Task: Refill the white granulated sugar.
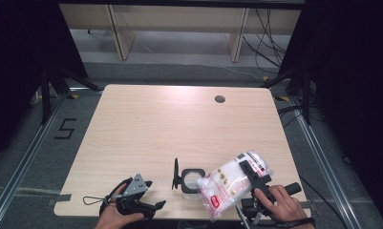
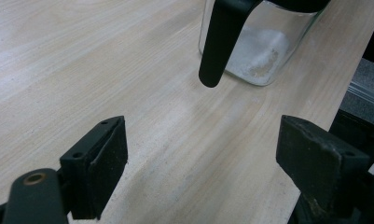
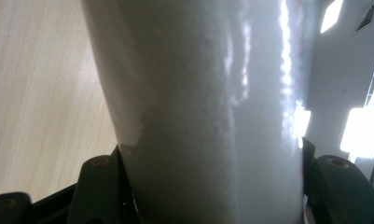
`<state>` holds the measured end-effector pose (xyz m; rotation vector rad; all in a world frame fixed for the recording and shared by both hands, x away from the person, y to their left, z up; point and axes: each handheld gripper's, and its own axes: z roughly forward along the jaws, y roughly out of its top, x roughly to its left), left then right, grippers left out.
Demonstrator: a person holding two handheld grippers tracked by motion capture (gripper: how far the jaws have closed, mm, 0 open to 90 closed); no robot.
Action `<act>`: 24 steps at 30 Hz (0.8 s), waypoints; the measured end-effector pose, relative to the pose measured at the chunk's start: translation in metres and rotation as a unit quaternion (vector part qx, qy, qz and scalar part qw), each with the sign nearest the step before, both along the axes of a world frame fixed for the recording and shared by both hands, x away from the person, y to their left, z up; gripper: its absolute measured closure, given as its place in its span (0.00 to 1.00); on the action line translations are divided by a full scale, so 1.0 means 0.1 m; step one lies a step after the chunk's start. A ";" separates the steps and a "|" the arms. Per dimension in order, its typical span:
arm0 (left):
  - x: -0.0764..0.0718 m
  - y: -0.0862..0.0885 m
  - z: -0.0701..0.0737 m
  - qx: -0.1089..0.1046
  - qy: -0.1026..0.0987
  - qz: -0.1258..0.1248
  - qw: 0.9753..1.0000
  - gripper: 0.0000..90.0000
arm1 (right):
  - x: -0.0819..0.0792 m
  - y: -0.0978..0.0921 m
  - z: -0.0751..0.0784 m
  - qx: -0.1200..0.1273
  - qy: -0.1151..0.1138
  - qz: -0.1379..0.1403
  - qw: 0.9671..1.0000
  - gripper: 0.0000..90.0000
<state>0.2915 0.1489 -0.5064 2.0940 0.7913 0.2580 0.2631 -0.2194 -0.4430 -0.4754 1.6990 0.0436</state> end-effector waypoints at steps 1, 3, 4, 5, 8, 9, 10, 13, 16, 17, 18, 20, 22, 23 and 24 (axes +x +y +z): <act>-0.01 -0.01 -0.01 -0.012 0.001 0.003 1.000 0.18 | 0.00 0.00 0.00 0.000 0.000 0.000 1.000 0.48; 0.00 0.00 0.00 0.001 0.000 0.000 1.000 0.18 | 0.00 0.00 0.00 0.002 -0.001 0.002 1.000 0.48; 0.00 0.00 0.00 0.000 -0.001 0.000 1.000 0.18 | 0.00 0.00 0.00 0.000 0.001 0.000 1.000 0.48; 0.00 0.00 0.00 0.000 -0.001 -0.001 1.000 0.18 | 0.00 0.00 0.00 0.000 0.001 0.000 1.000 0.48; 0.00 0.00 0.00 -0.001 -0.001 0.002 1.000 0.18 | 0.01 0.00 0.00 0.000 0.002 0.000 1.000 0.48; 0.00 0.00 0.00 0.001 -0.001 -0.001 1.000 0.18 | 0.01 0.00 0.00 0.000 0.002 0.000 1.000 0.48; 0.00 0.00 0.00 0.000 -0.001 -0.001 1.000 0.18 | 0.00 0.00 0.00 0.000 0.002 0.000 1.000 0.48; -0.01 -0.02 -0.01 -0.017 0.002 0.005 1.000 0.18 | 0.01 0.00 0.00 0.001 0.001 0.002 1.000 0.48; 0.00 0.00 0.00 0.001 -0.001 -0.001 1.000 0.18 | 0.01 0.00 0.00 0.001 -0.001 0.002 1.000 0.48; 0.00 0.00 0.00 0.001 0.000 0.001 1.000 0.18 | 0.01 0.00 0.00 0.000 0.000 0.002 1.000 0.48; 0.00 0.00 0.00 -0.001 -0.002 0.002 1.000 0.18 | 0.01 0.00 0.00 0.000 0.000 0.002 1.000 0.48; 0.00 0.00 0.00 0.001 -0.001 -0.001 1.000 0.18 | 0.00 0.00 0.00 0.000 0.000 0.002 1.000 0.48; 0.00 0.00 0.00 0.001 0.000 0.001 1.000 0.18 | 0.01 0.00 0.00 -0.002 -0.001 0.002 1.000 0.48; 0.00 0.00 0.00 0.001 0.000 0.001 1.000 0.18 | 0.01 0.00 0.00 -0.002 -0.001 0.002 1.000 0.48; 0.00 0.00 0.00 0.001 -0.001 0.000 1.000 0.18 | 0.01 0.00 0.00 -0.002 -0.001 0.002 1.000 0.48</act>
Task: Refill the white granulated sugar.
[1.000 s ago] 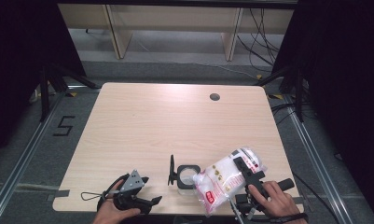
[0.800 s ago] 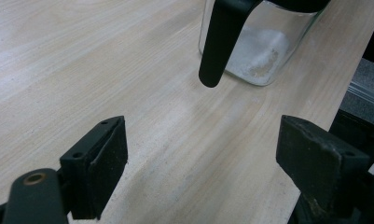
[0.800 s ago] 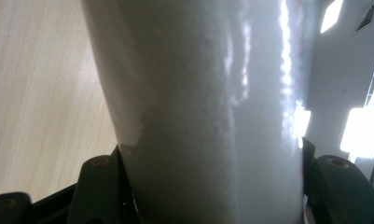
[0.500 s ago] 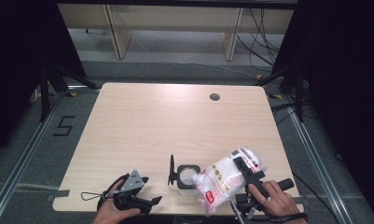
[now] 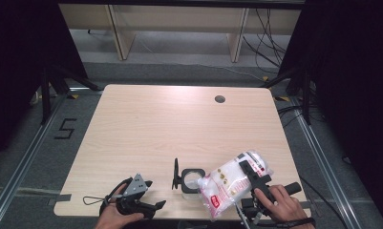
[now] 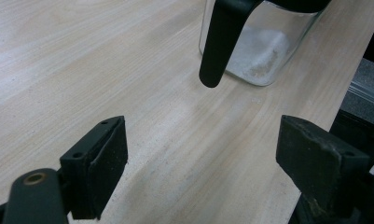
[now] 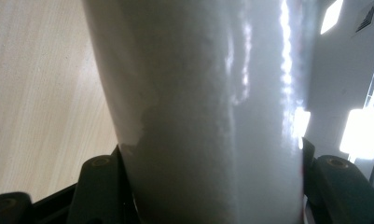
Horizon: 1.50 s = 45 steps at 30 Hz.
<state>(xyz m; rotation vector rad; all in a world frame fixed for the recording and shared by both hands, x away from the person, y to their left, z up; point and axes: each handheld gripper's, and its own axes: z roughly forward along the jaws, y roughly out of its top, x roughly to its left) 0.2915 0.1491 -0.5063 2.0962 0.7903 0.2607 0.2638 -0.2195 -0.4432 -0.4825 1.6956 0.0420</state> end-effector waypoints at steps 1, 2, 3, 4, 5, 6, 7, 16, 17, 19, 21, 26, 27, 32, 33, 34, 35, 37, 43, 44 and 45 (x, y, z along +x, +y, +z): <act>0.00 0.00 0.00 0.000 0.000 0.000 1.000 0.18 | -0.01 0.00 0.00 -0.001 0.000 -0.003 1.000 0.48; -0.01 -0.02 0.00 -0.015 0.003 0.003 1.000 0.18 | -0.01 0.00 0.00 -0.004 -0.001 -0.001 1.000 0.48; 0.00 0.00 0.00 -0.001 0.000 0.000 1.000 0.18 | -0.01 0.00 0.00 -0.003 -0.003 -0.002 1.000 0.48; 0.00 -0.01 -0.01 -0.002 -0.001 0.002 1.000 0.18 | -0.01 0.00 -0.01 0.002 0.000 -0.009 1.000 0.48; 0.00 -0.01 -0.01 -0.002 -0.001 0.002 1.000 0.18 | -0.01 0.00 -0.02 0.005 -0.005 -0.004 1.000 0.48; 0.00 0.00 0.00 0.000 0.000 0.000 1.000 0.18 | -0.01 -0.01 -0.02 0.005 -0.006 -0.005 1.000 0.48; 0.00 0.00 0.00 -0.001 0.000 0.000 1.000 0.18 | -0.01 0.00 -0.02 0.003 -0.008 -0.002 1.000 0.48; 0.00 0.00 0.00 -0.003 0.001 0.001 1.000 0.18 | -0.01 -0.02 -0.01 0.010 -0.010 0.006 1.000 0.48; -0.01 -0.02 0.00 -0.018 0.002 0.004 1.000 0.18 | -0.01 -0.02 -0.01 0.010 -0.010 0.006 1.000 0.48; -0.01 -0.01 0.00 -0.016 -0.002 0.001 1.000 0.18 | -0.01 -0.03 -0.01 0.008 -0.016 0.012 1.000 0.48; 0.00 0.00 0.00 -0.001 0.001 0.002 1.000 0.18 | -0.02 -0.05 -0.01 0.019 -0.004 -0.005 1.000 0.48; -0.01 -0.01 -0.01 -0.013 0.004 0.003 1.000 0.18 | -0.05 -0.05 0.02 0.023 -0.015 -0.011 1.000 0.48; 0.00 -0.01 0.00 -0.005 0.001 0.002 1.000 0.18 | -0.05 -0.04 0.02 0.032 -0.011 -0.010 0.999 0.48; 0.00 0.00 0.00 0.000 0.000 0.001 1.000 0.18 | -0.04 -0.02 0.03 0.003 -0.019 0.008 1.000 0.48; 0.00 0.00 0.00 -0.001 -0.001 0.001 1.000 0.18 | -0.04 -0.03 0.01 0.011 -0.011 -0.001 1.000 0.48; -0.01 -0.02 0.00 -0.017 0.000 0.005 1.000 0.18 | -0.04 -0.03 0.01 0.007 -0.012 -0.002 1.000 0.48; 0.00 -0.01 0.00 -0.008 0.000 0.004 1.000 0.18 | -0.04 -0.03 0.01 0.003 -0.010 -0.005 1.000 0.48; -0.01 -0.01 -0.01 -0.015 0.005 0.004 1.000 0.18 | -0.04 -0.03 0.02 0.002 -0.012 -0.006 1.000 0.48; -0.01 -0.02 -0.01 -0.015 -0.001 0.005 1.000 0.18 | -0.04 -0.04 0.03 0.007 -0.017 -0.002 1.000 0.48; 0.00 0.00 0.00 -0.002 0.001 0.001 1.000 0.18 | -0.05 -0.04 0.03 0.007 -0.016 -0.003 1.000 0.48; 0.00 0.00 0.00 -0.001 0.000 0.001 1.000 0.18 | -0.06 -0.04 0.02 0.008 -0.009 -0.014 1.000 0.48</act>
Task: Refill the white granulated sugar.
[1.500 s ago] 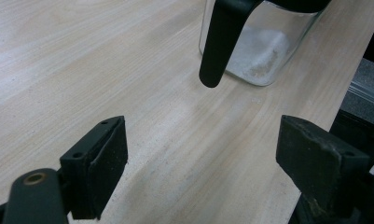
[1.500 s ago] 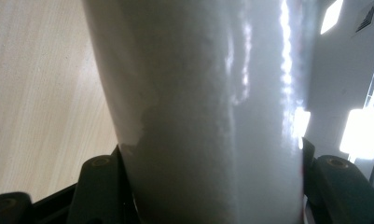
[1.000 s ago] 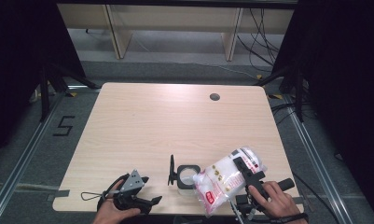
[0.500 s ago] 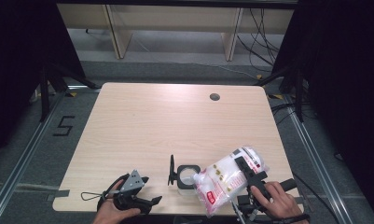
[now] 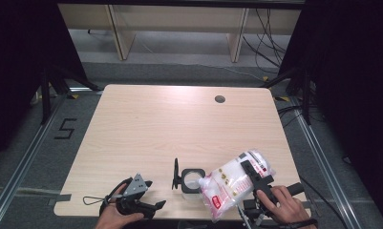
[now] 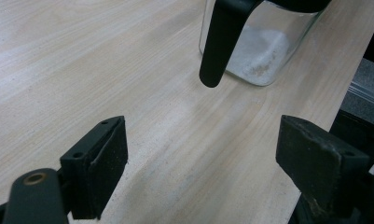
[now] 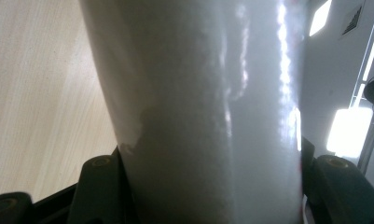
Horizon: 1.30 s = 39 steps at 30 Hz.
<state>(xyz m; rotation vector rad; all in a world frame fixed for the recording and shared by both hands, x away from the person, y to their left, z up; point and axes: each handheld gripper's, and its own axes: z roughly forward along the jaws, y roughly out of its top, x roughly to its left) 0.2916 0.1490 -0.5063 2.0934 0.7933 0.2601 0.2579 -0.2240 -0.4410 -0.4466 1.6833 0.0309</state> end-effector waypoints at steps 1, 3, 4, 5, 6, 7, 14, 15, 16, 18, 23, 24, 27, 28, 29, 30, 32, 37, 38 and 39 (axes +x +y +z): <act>-0.01 -0.02 -0.01 -0.017 0.004 0.004 1.000 0.18 | 0.01 -0.01 -0.01 0.006 -0.002 0.006 1.000 0.48; -0.01 -0.01 -0.01 -0.013 0.002 0.004 1.000 0.18 | 0.02 0.00 0.00 0.005 -0.004 0.018 1.000 0.48; -0.01 -0.01 -0.01 -0.011 0.002 0.002 1.000 0.18 | 0.03 0.00 -0.01 0.004 -0.005 0.018 1.000 0.48; -0.01 -0.01 -0.01 -0.012 0.002 0.001 1.000 0.18 | 0.02 0.00 -0.01 0.004 -0.004 0.018 1.000 0.48; -0.01 -0.01 -0.01 -0.013 0.002 0.003 1.000 0.18 | 0.02 0.00 -0.01 0.006 -0.002 0.017 1.000 0.48; -0.01 -0.01 -0.01 -0.013 0.002 0.004 1.000 0.18 | 0.03 0.00 -0.02 0.008 -0.001 0.017 1.000 0.48; 0.00 0.00 0.00 0.000 0.000 0.000 1.000 0.18 | 0.02 0.02 0.00 0.000 -0.001 0.020 1.000 0.48; 0.00 0.00 0.00 0.000 0.000 0.000 1.000 0.18 | 0.02 0.02 0.00 -0.003 -0.008 0.027 1.000 0.48; 0.00 0.00 0.00 0.000 -0.002 0.001 1.000 0.18 | 0.02 0.02 0.00 -0.001 -0.005 0.025 1.000 0.48; -0.01 -0.01 -0.01 -0.011 0.002 0.002 1.000 0.18 | 0.00 0.01 -0.03 0.021 0.006 0.009 1.000 0.48; -0.01 -0.02 -0.01 -0.010 0.001 0.002 1.000 0.18 | 0.00 0.06 0.00 0.004 0.000 0.028 1.000 0.48; -0.01 -0.02 -0.01 -0.011 0.003 0.003 1.000 0.18 | -0.01 0.05 -0.02 0.018 0.002 0.021 1.000 0.48; -0.01 -0.02 -0.01 -0.012 0.001 0.002 1.000 0.18 | 0.00 0.06 -0.02 0.012 0.000 0.029 1.000 0.48; -0.01 -0.02 -0.01 -0.010 0.001 0.001 1.000 0.18 | -0.01 0.05 -0.02 0.020 0.007 0.021 1.000 0.48; -0.01 -0.02 -0.01 -0.011 0.003 0.002 1.000 0.18 | 0.00 0.06 0.00 0.010 0.004 0.022 1.000 0.48; -0.02 -0.02 -0.01 -0.016 0.003 0.004 1.000 0.18 | 0.00 0.06 0.00 0.009 0.002 0.024 1.000 0.48; 0.00 -0.01 -0.01 -0.001 -0.001 0.000 1.000 0.18 | 0.00 0.03 -0.03 0.025 0.003 0.019 1.000 0.48; -0.02 -0.02 -0.01 -0.015 0.002 0.004 1.000 0.18 | 0.03 -0.01 0.00 0.005 -0.003 0.017 1.000 0.48; -0.01 -0.01 -0.01 -0.009 0.000 0.001 1.000 0.18 | 0.02 -0.02 0.02 0.001 0.007 0.002 1.000 0.48; -0.01 -0.02 -0.01 -0.010 0.002 0.002 1.000 0.18 | 0.04 -0.03 0.01 0.008 -0.002 0.015 1.000 0.48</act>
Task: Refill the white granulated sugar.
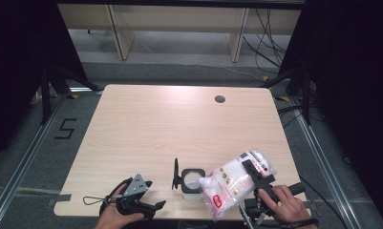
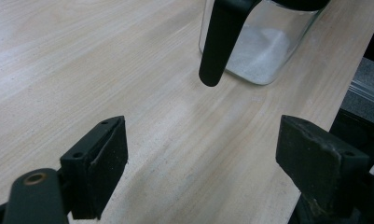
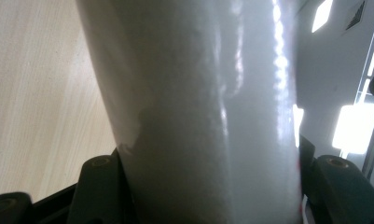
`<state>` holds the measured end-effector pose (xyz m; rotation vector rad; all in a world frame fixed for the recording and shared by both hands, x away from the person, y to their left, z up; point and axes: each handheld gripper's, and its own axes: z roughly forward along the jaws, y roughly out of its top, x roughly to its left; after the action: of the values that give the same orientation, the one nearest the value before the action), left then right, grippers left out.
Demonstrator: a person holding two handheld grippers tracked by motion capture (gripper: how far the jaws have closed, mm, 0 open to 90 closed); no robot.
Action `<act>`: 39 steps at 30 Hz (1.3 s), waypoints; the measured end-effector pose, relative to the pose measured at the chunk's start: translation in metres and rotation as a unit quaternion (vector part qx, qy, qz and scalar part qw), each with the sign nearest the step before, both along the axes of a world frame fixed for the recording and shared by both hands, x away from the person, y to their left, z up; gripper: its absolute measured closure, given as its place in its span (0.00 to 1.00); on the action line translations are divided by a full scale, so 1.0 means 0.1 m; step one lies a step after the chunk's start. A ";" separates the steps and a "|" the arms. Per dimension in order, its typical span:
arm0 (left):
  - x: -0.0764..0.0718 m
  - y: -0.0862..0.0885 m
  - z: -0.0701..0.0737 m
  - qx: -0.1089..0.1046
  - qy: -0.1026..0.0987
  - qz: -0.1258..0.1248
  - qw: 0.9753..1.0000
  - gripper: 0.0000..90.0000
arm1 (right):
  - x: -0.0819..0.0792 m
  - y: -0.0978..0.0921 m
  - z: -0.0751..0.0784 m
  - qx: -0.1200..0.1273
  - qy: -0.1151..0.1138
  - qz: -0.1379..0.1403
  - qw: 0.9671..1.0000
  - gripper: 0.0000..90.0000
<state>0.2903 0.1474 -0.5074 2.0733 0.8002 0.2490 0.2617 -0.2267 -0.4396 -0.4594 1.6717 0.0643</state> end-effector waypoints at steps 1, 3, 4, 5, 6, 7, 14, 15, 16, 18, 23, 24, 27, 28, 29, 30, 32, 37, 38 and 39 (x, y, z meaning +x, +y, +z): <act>0.00 0.00 0.00 -0.001 0.001 0.000 1.000 0.18 | 0.00 -0.01 0.01 -0.005 0.006 -0.011 1.000 0.48; 0.00 0.00 0.00 -0.001 -0.001 0.001 1.000 0.18 | 0.00 -0.02 0.01 -0.005 0.002 -0.008 1.000 0.48; 0.01 0.01 0.00 0.009 -0.003 -0.001 1.000 0.18 | 0.01 -0.02 0.00 -0.001 -0.002 -0.004 1.000 0.48; 0.00 0.00 0.00 0.002 -0.002 -0.001 1.000 0.18 | 0.01 -0.04 -0.02 0.012 0.003 -0.013 1.000 0.48; 0.00 0.00 0.00 -0.001 0.000 0.000 1.000 0.18 | 0.01 -0.04 -0.03 0.016 0.003 -0.016 1.000 0.48; 0.00 0.00 0.00 0.004 -0.002 0.000 1.000 0.18 | 0.02 -0.04 0.00 -0.001 -0.005 -0.002 1.000 0.48; 0.01 0.01 0.01 0.012 -0.002 -0.003 1.000 0.18 | 0.00 -0.05 -0.02 0.014 0.006 -0.016 1.000 0.48; 0.01 0.01 0.00 0.004 -0.002 0.000 1.000 0.18 | 0.00 -0.03 0.00 0.002 0.003 -0.011 1.000 0.48; 0.00 0.00 0.00 0.000 -0.001 0.000 1.000 0.18 | 0.01 -0.02 0.01 -0.001 -0.001 -0.002 1.000 0.48; 0.01 0.01 0.01 0.011 -0.003 -0.002 1.000 0.18 | -0.02 -0.01 0.00 -0.001 0.011 -0.018 1.000 0.48; 0.01 0.01 0.00 0.009 -0.003 -0.001 1.000 0.18 | -0.03 0.03 0.00 -0.002 0.002 -0.001 1.000 0.48; 0.01 0.01 0.00 0.008 -0.003 -0.001 1.000 0.18 | -0.04 0.03 0.00 0.002 0.004 -0.007 1.000 0.48; 0.01 0.01 0.00 0.004 -0.007 -0.005 1.000 0.18 | -0.03 0.04 0.00 0.000 -0.004 0.009 1.000 0.48; 0.01 0.01 0.01 0.008 -0.006 -0.005 1.000 0.18 | -0.04 0.04 -0.01 0.006 0.009 -0.001 1.000 0.48; 0.01 0.01 0.01 0.008 -0.006 -0.005 1.000 0.18 | -0.04 0.04 -0.01 0.006 0.009 -0.001 1.000 0.48; 0.00 0.00 0.00 0.000 -0.002 -0.001 1.000 0.18 | -0.03 0.06 0.00 0.000 0.003 0.007 1.000 0.48; 0.00 0.00 0.00 0.000 -0.001 0.000 1.000 0.18 | -0.03 0.07 -0.01 0.001 0.002 0.009 1.000 0.48; 0.00 0.00 0.00 0.000 -0.001 -0.001 1.000 0.18 | -0.01 0.07 -0.01 -0.005 0.003 0.013 1.000 0.48; 0.00 0.00 0.00 0.000 -0.001 -0.001 1.000 0.18 | -0.01 0.07 -0.02 0.001 0.005 0.009 1.000 0.48; 0.01 0.01 0.01 0.010 -0.002 -0.003 1.000 0.18 | -0.01 0.07 -0.02 0.001 0.005 0.009 1.000 0.48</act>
<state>0.2913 0.1487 -0.5065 2.0931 0.7930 0.2593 0.2609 -0.2200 -0.4417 -0.4741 1.6769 0.0816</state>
